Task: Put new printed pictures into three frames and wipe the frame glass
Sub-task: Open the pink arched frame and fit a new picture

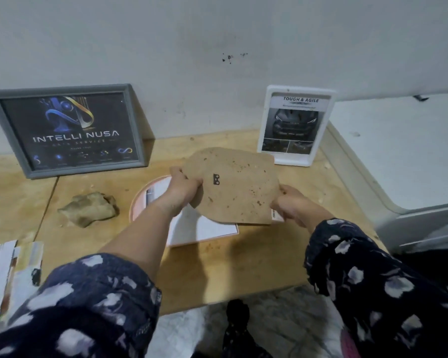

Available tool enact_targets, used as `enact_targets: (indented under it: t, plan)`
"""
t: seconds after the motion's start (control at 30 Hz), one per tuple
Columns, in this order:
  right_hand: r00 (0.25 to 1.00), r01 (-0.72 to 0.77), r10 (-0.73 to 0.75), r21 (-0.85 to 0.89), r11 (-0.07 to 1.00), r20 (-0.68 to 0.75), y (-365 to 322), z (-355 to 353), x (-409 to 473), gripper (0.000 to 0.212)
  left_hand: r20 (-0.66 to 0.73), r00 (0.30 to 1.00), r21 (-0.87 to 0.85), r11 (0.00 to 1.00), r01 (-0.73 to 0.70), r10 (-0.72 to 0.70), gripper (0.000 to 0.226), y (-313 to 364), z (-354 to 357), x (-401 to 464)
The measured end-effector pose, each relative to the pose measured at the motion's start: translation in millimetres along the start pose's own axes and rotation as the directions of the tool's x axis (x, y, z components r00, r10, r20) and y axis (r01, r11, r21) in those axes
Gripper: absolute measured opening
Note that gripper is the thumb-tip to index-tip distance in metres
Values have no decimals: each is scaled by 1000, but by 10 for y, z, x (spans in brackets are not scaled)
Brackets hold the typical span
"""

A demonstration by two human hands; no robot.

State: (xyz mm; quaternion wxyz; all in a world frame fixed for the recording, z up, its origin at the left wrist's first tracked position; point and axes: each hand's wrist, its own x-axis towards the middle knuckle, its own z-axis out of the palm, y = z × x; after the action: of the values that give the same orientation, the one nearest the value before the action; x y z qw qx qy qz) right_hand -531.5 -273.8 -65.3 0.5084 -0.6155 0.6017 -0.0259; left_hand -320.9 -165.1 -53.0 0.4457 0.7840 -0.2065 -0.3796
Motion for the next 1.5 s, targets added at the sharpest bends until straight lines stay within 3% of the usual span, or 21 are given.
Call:
enact_targets:
  t: [0.13, 0.27, 0.37, 0.43, 0.57, 0.73, 0.83, 0.97, 1.17, 1.23, 1.3, 1.37, 1.5]
  plan:
    - [977, -23, 26, 14, 1000, -211, 391, -325, -22, 38, 70, 996, 248, 966, -71, 56, 49, -70, 577, 52]
    - [952, -46, 35, -30, 998, -305, 770, -640, -25, 38, 185, 977, 607, 769, -201, 109, 60, -108, 974, 41]
    - [943, -60, -2, -177, 982, -332, 990, -727, 19, 71, 246, 956, 739, 609, -290, 156, 63, -96, 1161, -21]
    - [941, -87, -7, -261, 961, -337, 1078, -714, 18, 75, 258, 955, 770, 566, -294, 145, 65, -134, 1264, -36]
    - [919, -50, -78, -310, 950, -387, 1176, -640, 18, 56, 244, 966, 776, 581, -244, 79, 65, -222, 1323, -12]
    - [897, -81, -128, -442, 894, -423, 1079, -602, 47, 51, 231, 962, 723, 635, -270, 146, 57, -142, 1275, 3]
    - [863, -47, -241, -545, 837, -445, 866, -465, 78, 44, 169, 970, 706, 665, -242, 174, 61, -97, 1124, 40]
    - [890, 123, -330, -530, 839, -315, 451, -114, 134, 44, -1, 987, 721, 684, -109, 159, 57, -160, 747, 122]
    - [871, 346, -485, -605, 717, -77, -49, 658, 114, 35, -268, 963, 673, 718, 177, 14, 61, -437, 2, 62]
    - [886, 336, -464, -688, 643, -2, -98, 813, 107, 45, -336, 940, 655, 706, 270, -47, 71, -533, -127, 4]
    - [911, 311, -408, -746, 589, 57, -136, 950, 116, 67, -369, 923, 637, 694, 336, -108, 73, -635, -239, -47]
    - [930, 289, -359, -751, 594, 74, -152, 1037, 133, 87, -360, 921, 633, 686, 359, -149, 73, -713, -303, -71]
    - [947, 256, -316, -745, 616, 65, -205, 1080, 173, 91, -355, 924, 634, 689, 351, -144, 73, -767, -365, -65]
